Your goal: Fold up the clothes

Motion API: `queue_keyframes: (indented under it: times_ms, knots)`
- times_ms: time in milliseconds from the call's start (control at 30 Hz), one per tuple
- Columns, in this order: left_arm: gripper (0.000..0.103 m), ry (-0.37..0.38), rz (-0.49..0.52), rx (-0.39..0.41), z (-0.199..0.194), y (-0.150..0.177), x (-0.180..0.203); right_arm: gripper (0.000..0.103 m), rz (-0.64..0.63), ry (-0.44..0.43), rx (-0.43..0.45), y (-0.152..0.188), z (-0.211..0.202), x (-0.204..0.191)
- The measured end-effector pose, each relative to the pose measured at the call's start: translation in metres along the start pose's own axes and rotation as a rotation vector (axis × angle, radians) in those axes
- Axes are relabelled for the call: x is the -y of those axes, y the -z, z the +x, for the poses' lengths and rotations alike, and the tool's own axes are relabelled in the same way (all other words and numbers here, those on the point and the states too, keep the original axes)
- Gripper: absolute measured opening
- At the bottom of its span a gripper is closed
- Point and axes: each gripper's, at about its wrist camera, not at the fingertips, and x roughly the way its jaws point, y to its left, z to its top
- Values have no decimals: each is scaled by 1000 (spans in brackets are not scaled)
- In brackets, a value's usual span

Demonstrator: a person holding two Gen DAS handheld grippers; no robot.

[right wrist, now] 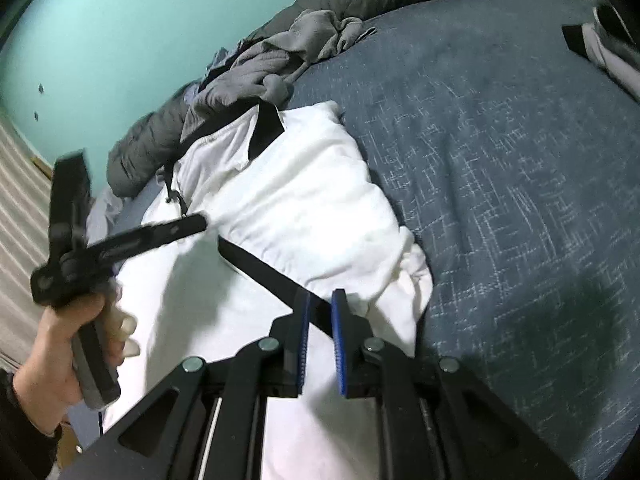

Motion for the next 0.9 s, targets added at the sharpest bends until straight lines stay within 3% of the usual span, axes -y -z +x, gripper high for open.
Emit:
queue_keyframes:
  times_ms: [167, 567, 733, 900]
  knots:
    - [58, -37, -92, 50, -49, 16, -57, 11, 25, -8, 74, -6, -17, 4]
    - [59, -232, -517, 107, -141, 100, -270, 11, 89, 26, 134, -10, -33, 17]
    - [59, -222, -685, 114, -144, 126, -329, 11, 63, 34, 124, -9, -28, 10]
    - [59, -186, -735, 123, -127, 128, -348, 11, 59, 48, 124, -9, -25, 10]
